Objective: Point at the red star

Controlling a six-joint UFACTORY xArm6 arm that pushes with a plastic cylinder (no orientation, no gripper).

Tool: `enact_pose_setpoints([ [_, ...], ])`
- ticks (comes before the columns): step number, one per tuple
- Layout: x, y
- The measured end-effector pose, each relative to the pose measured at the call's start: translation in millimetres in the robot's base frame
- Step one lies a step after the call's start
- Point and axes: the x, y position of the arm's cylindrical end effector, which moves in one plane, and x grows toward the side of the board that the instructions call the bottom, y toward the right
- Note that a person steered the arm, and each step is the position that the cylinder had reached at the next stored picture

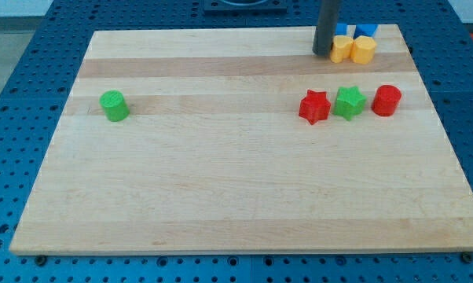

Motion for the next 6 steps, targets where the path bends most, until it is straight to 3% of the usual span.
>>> enact_pose_setpoints([
  [3, 12.7, -36.0],
  [6, 100.6, -92.8],
])
